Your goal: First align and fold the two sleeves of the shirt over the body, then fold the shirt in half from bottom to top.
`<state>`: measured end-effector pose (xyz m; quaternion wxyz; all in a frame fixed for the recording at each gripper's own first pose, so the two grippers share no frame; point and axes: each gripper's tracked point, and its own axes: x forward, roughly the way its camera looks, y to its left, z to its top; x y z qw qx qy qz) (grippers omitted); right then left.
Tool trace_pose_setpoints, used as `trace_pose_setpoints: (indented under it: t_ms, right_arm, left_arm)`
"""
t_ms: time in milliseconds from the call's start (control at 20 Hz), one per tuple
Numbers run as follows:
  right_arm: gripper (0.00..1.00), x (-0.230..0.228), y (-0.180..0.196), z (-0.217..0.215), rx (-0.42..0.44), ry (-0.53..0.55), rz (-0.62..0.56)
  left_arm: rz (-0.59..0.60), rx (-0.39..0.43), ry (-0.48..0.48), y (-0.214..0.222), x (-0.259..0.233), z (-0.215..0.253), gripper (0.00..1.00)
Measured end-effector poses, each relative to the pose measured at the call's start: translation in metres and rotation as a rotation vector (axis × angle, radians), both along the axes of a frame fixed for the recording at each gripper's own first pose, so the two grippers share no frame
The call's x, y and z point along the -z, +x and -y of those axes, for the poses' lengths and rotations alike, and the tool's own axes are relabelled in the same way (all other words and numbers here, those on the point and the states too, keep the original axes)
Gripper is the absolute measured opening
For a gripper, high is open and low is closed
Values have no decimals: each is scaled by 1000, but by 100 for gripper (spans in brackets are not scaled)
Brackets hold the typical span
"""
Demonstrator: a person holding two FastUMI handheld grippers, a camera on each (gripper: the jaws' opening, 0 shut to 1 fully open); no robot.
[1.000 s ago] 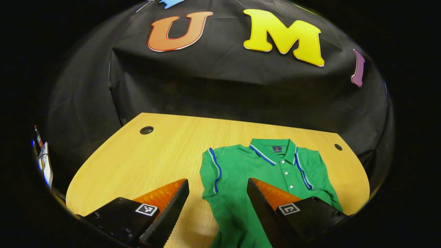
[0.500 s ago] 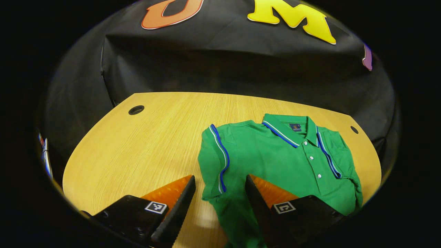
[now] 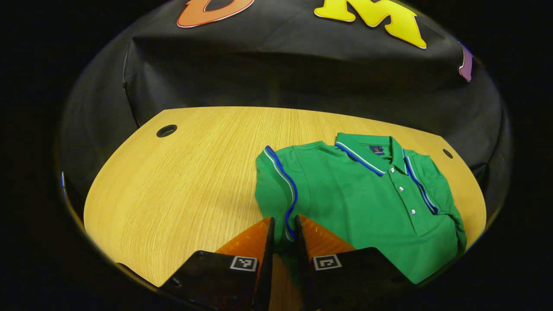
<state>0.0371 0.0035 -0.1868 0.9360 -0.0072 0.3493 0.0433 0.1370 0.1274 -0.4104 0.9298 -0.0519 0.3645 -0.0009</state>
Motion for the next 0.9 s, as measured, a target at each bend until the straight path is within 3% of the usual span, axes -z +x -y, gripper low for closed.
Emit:
trace_pose_setpoints:
  t_ms: [50, 100, 200, 550, 900]
  right_arm:
    - [96, 2, 0, 0, 0, -2, -8]
    - [96, 2, 1, 2, 5, -1, -11]
    - [96, 1, 4, 4, 20, 10, -9]
    - [95, 2, 0, 2, 22, 13, -13]
    - [95, -5, -12, 21, 53, 2, 9]
  left_arm:
    - [8, -9, 7, 1, -2, -5, 30]
    - [18, -13, 1, 1, -6, -7, 16]
    - [45, -26, -21, 4, -18, -9, 11]
    - [104, -15, 0, 18, -56, 0, 8]
    - [194, 125, -22, 37, -104, 76, 8]
